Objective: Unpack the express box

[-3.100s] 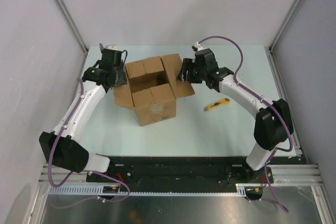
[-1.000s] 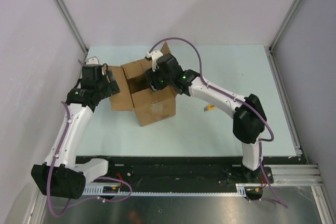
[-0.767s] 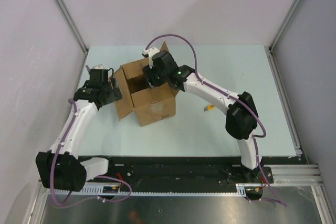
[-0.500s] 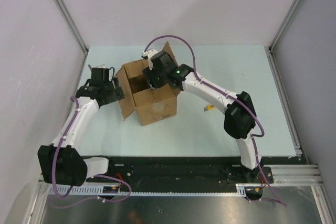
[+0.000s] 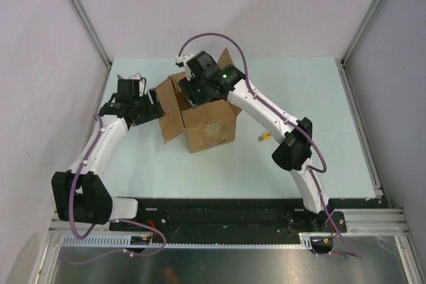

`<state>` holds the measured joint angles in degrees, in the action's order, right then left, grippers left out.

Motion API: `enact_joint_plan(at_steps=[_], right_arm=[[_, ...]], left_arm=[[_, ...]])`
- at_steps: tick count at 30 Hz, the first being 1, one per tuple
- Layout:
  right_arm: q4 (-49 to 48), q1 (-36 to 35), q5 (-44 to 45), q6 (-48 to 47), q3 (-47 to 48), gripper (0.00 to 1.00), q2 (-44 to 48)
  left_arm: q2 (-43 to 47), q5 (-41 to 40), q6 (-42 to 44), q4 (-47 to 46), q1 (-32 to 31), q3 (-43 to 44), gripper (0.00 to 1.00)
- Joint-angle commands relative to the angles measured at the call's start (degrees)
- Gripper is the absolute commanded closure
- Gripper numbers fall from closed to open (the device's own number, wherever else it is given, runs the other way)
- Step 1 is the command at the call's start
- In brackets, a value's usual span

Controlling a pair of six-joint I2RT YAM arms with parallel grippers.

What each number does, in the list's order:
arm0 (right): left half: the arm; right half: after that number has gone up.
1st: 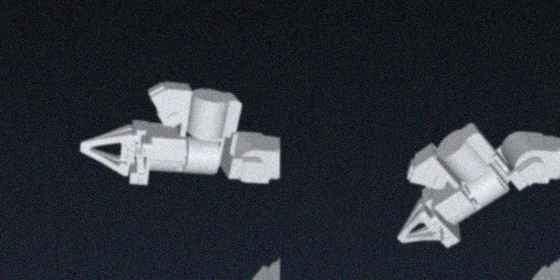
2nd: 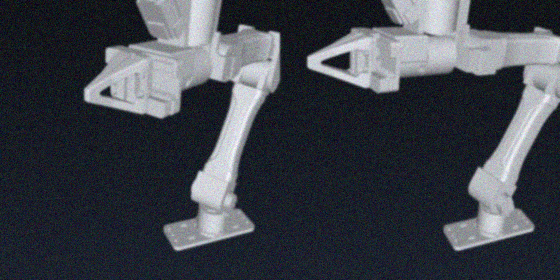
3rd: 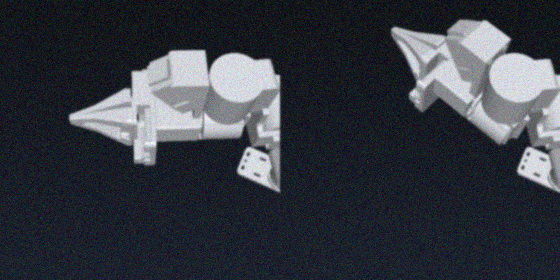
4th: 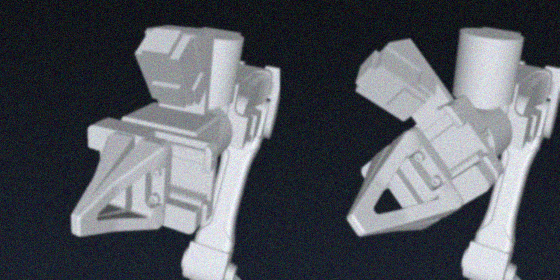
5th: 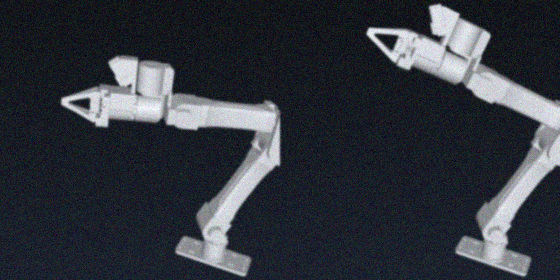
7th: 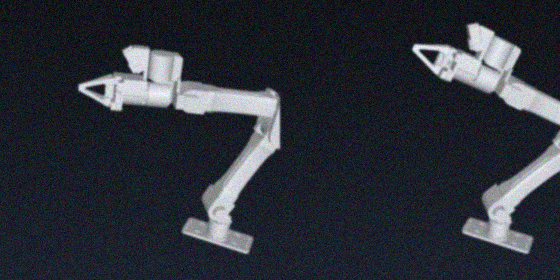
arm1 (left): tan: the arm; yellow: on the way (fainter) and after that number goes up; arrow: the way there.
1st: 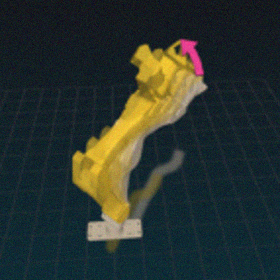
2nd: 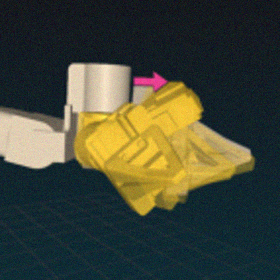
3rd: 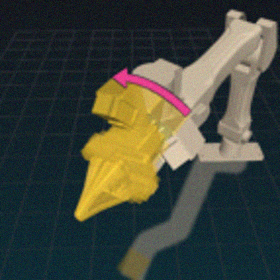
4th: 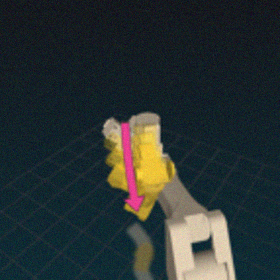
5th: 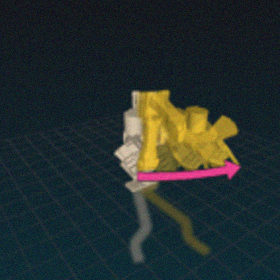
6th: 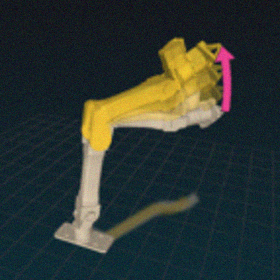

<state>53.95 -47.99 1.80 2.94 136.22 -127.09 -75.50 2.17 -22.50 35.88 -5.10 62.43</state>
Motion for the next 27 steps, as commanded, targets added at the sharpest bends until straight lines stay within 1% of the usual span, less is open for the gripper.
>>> enact_joint_plan(at_steps=[1, 4, 6, 8, 9, 10, 12, 13, 15, 16, 17, 21, 23, 24, 26, 27], right_arm=[[9.75, 1.14, -5.22, 1.27, 5.19, 0.44, 1.05], [11.87, 2.28, -8.3, 2.42, 3.53, 0.47, 2.19], [11.7, 2.46, -6.48, 2.86, 1.34, 0.48, 2.89], [7.68, 2.2, -5.15, 2.6, -1.56, 0.48, 4.03], [5.4, 1.76, -2.1, 2.77, -3.49, 0.47, 5.95], [0.67, 1.41, -0.07, 2.86, -6.29, 0.46, 6.76], [-3.57, 1.4, 2.92, 3.82, -8.86, 0.46, 8.86], [-7.59, 1.4, 3.9, 4.18, -11.31, 0.46, 9.66], [-11.05, 1.58, 6.53, 5.05, -13.6, 0.47, 11.07], [-14.54, 1.84, 7.5, 5.06, -16.75, 0.47, 12.99], [-16.14, 2.11, 8.56, 5.41, -17.91, 0.47, 13.88], [-23.26, 3.42, 12.77, 6.64, -24.15, 0.47, 19.32], [-25.64, 3.78, 13.84, 5.68, -27.83, 0.42, 22.74], [-27.48, 3.86, 13.84, 5.24, -28.81, 0.36, 23.37], [-27.41, 4.3, 16.11, 4.36, -29.7, 0.32, 23.47], [-25.41, 4.48, 16.65, 4.09, -29.09, 0.3, 22.86]], left_arm=[[-2.01, 2.04, -1.66, -2.65, 0.01, 3.13, 0.25], [-2.72, 2.31, -2.37, -2.83, 0.01, 3.83, 0.25], [-2.89, 2.83, -2.2, -3.18, 0.01, 4.36, 0.25], [-2.81, 2.92, -1.76, -3.62, 0.01, 5.06, 0.24], [-2.81, 3.36, -1.32, -3.71, 0.01, 5.15, 0.23], [-2.81, 3.62, -1.06, -3.97, 0.01, 5.33, 0.23], [-2.98, 3.98, -0.97, -4.94, 0.01, 5.33, 0.22], [-3.07, 5.02, -0.97, -5.81, 0.01, 5.24, 0.22], [-2.55, 6.08, -1.49, -7.04, 0.01, 4.98, 0.22], [-2.11, 7.22, -1.67, -8.79, 0.01, 4.72, 0.22], [-1.58, 7.49, -2.02, -9.5, 0.01, 4.54, 0.22], [0.97, 9.86, -3.77, -13.37, 0.01, 3.92, 0.19], [1.15, 11.17, -4.22, -14.17, 0.01, 4.01, 0.19], [0.89, 11.62, -4.22, -14.26, 0.01, 4.1, 0.19], [0.36, 12.24, -4.65, -14.34, 0.01, 3.84, 0.19], [0.1, 12.24, -4.66, -14.34, 0.01, 3.75, 0.19]])
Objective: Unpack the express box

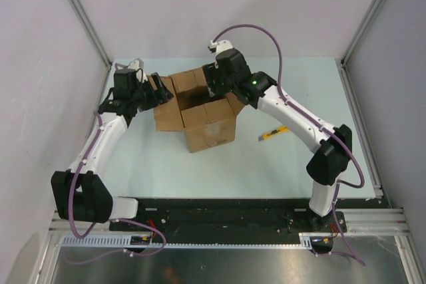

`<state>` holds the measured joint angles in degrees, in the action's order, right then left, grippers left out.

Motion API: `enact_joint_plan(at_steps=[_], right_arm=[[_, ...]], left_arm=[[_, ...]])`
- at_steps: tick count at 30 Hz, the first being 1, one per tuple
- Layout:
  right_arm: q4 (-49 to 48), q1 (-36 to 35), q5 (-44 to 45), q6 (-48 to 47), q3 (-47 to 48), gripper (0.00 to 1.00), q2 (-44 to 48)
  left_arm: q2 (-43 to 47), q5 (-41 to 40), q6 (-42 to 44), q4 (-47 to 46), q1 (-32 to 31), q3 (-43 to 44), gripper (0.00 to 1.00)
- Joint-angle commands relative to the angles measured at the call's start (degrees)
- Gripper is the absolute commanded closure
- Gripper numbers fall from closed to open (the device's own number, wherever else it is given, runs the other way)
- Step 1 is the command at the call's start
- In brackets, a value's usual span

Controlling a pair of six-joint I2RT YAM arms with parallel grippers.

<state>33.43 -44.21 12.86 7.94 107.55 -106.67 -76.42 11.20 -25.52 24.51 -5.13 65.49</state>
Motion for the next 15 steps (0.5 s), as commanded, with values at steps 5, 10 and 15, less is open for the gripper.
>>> enact_joint_plan(at_steps=[5, 10, 15], right_arm=[[1.46, 1.32, 5.42, -1.27, 2.14, 0.29, -2.48], [1.99, 2.72, 2.96, 0.49, 1.17, 0.29, -5.03], [3.57, 4.13, 2.87, 1.37, 0.91, 0.29, -6.79]], left_arm=[[0.22, 3.13, -1.47, -3.07, 0.03, 0.34, 0.21], [0.4, 2.16, -1.11, -3.07, 0.03, -0.19, 0.25], [0.66, 1.1, -0.5, -2.98, 0.03, -0.72, 0.26]])
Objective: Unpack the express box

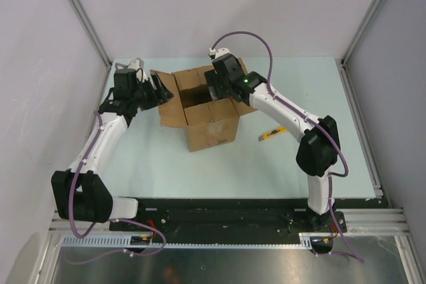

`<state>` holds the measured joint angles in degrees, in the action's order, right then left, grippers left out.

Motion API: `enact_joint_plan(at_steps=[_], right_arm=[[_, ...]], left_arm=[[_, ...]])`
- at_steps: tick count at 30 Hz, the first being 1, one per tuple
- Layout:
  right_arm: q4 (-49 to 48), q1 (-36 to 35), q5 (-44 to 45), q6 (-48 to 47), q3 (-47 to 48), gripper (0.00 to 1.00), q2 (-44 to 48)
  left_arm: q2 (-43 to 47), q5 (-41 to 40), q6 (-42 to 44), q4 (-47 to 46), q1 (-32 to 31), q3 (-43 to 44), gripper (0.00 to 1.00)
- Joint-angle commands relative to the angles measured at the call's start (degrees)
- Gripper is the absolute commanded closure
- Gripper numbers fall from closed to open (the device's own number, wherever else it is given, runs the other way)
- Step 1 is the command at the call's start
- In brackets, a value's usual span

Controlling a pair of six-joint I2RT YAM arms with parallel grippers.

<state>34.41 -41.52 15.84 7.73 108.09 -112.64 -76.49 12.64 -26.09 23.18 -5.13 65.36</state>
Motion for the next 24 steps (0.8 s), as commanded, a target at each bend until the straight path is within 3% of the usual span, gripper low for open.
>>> enact_joint_plan(at_steps=[1, 5, 11, 13, 16, 20, 24], right_arm=[[2.59, 1.61, 0.16, 1.76, 0.36, 0.28, -1.18], [1.98, 1.88, 0.52, 2.47, -1.21, 0.27, -0.65], [-3.9, 2.23, 1.57, 3.35, -5.6, 0.27, 3.29], [-5.23, 2.75, 1.65, 3.43, -6.4, 0.28, 2.96], [-5.32, 3.55, 0.34, 2.38, -6.23, 0.4, 0.58], [-5.06, 3.2, 1.56, 2.03, -6.4, 0.39, -0.56], [-6.81, 2.76, 3.06, 1.5, -7.63, 0.3, 1.45]], left_arm=[[0.73, -0.51, 0.16, -1.73, 0.03, -0.67, 0.26], [0.64, -0.69, 0.42, -1.65, 0.03, -1.11, 0.3], [0.2, -0.6, 0.68, -1.73, 0.03, -2.08, 0.48], [0.2, -0.78, 0.86, -1.65, 0.03, -2.34, 0.5], [0.2, -0.95, 1.21, -1.65, 0.03, -2.7, 0.51], [0.11, -1.13, 1.13, -1.65, 0.03, -2.87, 0.52], [-0.33, -1.31, 1.13, -1.65, 0.03, -3.05, 0.52]])
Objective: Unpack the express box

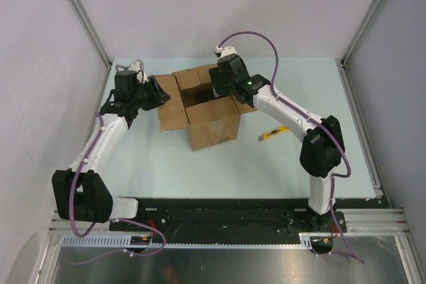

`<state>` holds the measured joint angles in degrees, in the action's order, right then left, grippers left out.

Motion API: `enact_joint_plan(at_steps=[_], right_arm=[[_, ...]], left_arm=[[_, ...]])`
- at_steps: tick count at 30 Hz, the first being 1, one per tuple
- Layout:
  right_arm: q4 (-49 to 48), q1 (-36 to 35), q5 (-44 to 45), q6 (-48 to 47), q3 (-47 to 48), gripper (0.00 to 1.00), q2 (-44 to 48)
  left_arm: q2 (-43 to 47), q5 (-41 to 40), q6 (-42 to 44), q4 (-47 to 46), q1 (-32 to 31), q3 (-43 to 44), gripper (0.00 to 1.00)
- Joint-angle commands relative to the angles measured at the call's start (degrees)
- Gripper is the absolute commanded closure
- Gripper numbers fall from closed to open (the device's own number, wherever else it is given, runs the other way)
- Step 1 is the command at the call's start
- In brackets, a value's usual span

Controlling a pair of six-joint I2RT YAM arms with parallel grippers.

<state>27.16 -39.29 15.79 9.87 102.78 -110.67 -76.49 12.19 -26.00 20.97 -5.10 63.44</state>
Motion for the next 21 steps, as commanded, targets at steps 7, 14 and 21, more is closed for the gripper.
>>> enact_joint_plan(at_steps=[7, 14, 21], right_arm=[[-8.79, 0.0, 3.37, -1.78, -8.48, 0.22, 4.59], [-2.73, 0.7, -1.46, -2.83, -3.38, 0.38, -1.55], [1.49, 1.41, -6.47, -2.84, 1.8, 0.58, -5.43]], left_arm=[[-0.41, -1.2, 1.13, 0.65, 0.01, -1.04, 0.51], [-0.94, -0.94, 1.13, 0.56, 0.01, -0.69, 0.51], [-2.35, 1.25, 3.06, 0.48, 0.01, 0.98, 0.51]])
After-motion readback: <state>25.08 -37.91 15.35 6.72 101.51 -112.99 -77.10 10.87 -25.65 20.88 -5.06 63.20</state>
